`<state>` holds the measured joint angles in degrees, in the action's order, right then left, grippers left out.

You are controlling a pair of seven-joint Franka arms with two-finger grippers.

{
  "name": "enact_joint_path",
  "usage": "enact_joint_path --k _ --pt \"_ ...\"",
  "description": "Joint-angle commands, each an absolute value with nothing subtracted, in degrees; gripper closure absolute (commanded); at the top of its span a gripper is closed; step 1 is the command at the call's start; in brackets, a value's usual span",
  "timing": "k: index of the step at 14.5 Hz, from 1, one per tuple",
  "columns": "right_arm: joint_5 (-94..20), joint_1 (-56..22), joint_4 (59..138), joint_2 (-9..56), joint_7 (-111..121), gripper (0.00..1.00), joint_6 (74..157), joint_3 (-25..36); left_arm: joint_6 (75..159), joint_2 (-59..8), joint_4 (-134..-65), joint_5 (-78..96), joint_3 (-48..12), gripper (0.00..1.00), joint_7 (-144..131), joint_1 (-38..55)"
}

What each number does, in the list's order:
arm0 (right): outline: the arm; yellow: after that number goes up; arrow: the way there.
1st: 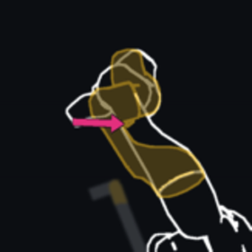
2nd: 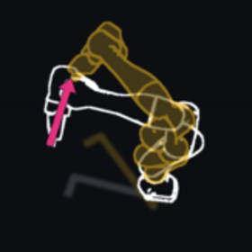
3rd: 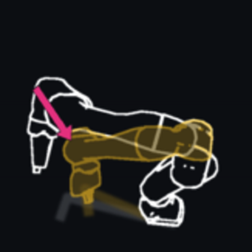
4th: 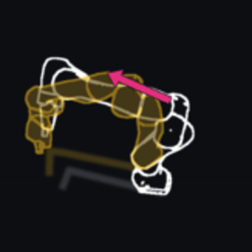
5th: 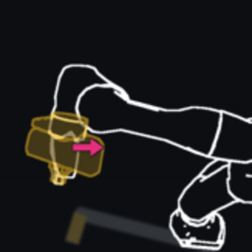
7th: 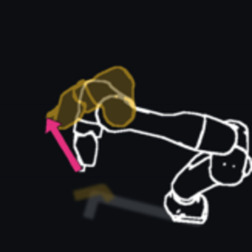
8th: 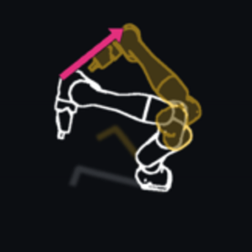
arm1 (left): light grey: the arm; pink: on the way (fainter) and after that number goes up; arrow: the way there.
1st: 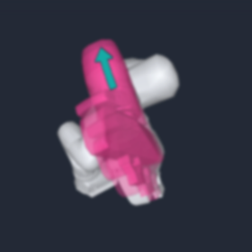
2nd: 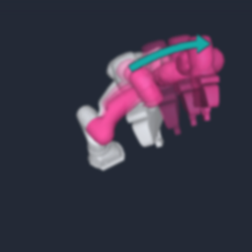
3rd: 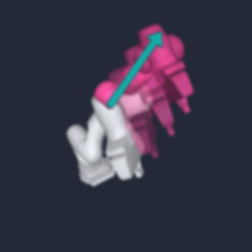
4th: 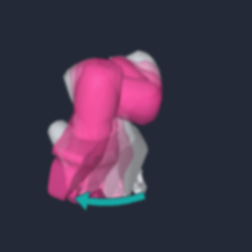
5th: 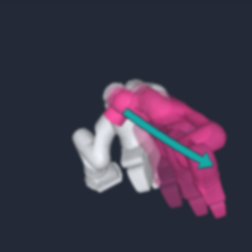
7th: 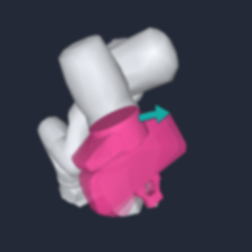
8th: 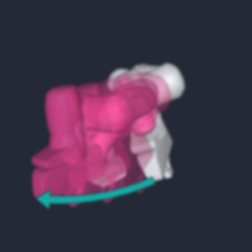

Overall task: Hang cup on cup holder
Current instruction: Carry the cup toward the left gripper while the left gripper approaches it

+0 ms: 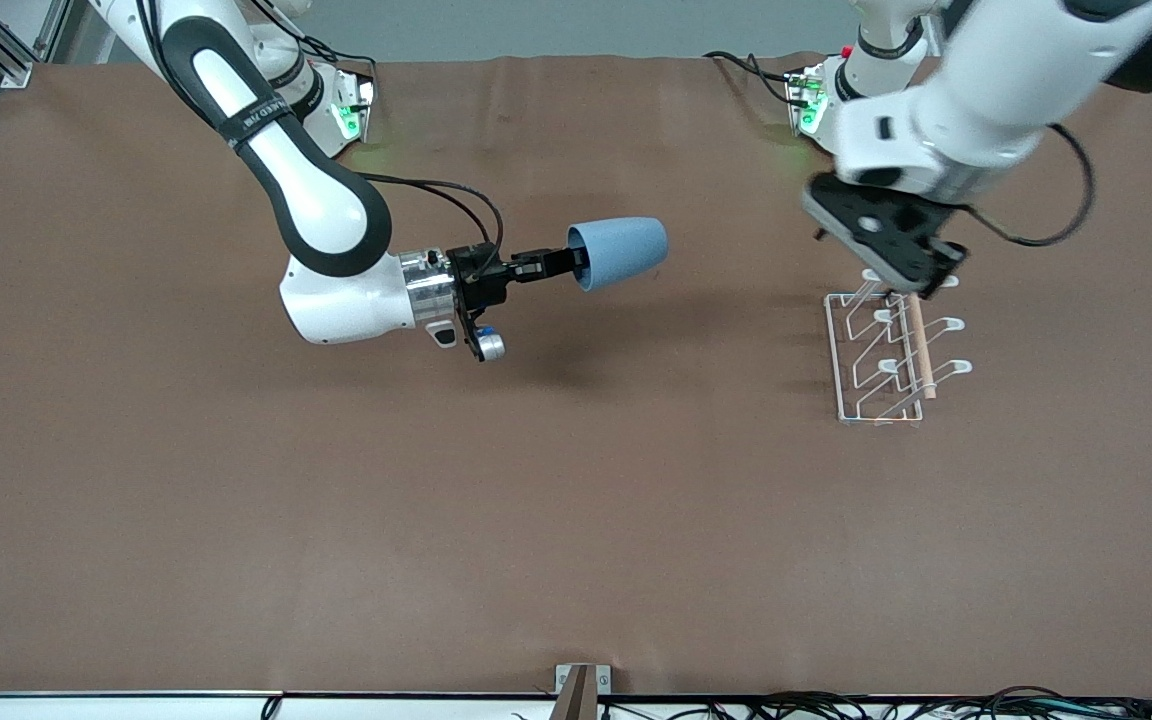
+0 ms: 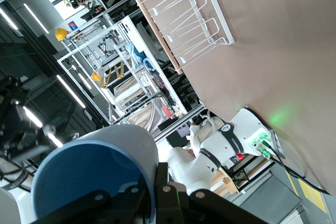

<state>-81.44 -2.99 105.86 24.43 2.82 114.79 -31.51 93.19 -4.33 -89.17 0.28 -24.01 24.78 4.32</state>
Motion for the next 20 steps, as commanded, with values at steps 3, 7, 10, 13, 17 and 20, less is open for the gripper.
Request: enact_joint_path --k 3,7,10,13,17,20 --pt "-83.5 -2.3 106.3 24.3 2.6 1.0 114.7 -32.3 93.6 -10.2 -88.4 8.1 -32.1 0.0 25.8 4.9" --pt "-83.5 -2.3 106.3 24.3 2.6 1.0 114.6 -32.4 98.6 -16.3 -85.8 10.3 -36.0 0.0 25.8 6.5" --pt "-83.5 -2.3 106.3 24.3 2.7 1.0 114.7 -32.4 102.6 -18.4 -85.8 9.6 -36.0 0.0 25.4 8.3" --pt "-83.5 -2.3 106.3 24.3 2.7 1.0 114.7 -32.4 104.6 -19.7 -86.0 9.5 -36.0 0.0 25.4 8.6" --pt "-83.5 -2.4 106.4 24.3 2.8 1.0 114.8 -32.4 108.4 -21.0 -86.4 9.4 -36.0 0.05 26.1 9.9" --pt "-83.5 -2.4 106.3 24.3 2.8 1.0 114.9 -32.4 109.0 -22.9 -86.3 9.4 -36.0 0.57 28.8 9.8"
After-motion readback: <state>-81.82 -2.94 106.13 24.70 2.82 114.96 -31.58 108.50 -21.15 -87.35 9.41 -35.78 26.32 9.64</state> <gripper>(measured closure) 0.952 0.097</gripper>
